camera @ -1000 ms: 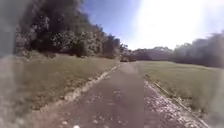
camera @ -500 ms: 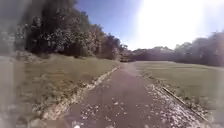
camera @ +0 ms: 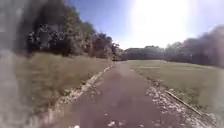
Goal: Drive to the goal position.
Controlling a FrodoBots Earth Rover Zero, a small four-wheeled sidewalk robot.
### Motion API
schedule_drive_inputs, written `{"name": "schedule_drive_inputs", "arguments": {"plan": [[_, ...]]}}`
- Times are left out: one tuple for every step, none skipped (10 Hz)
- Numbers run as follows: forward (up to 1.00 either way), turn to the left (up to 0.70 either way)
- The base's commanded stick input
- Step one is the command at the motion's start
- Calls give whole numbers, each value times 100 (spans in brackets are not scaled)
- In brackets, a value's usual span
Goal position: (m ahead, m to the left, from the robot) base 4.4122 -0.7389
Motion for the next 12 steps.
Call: {"name": "schedule_drive_inputs", "arguments": {"plan": [[100,0],[100,1],[100,7],[100,9],[100,6],[100,0],[100,0],[100,0],[100,5],[100,0],[100,0],[100,2]]}}
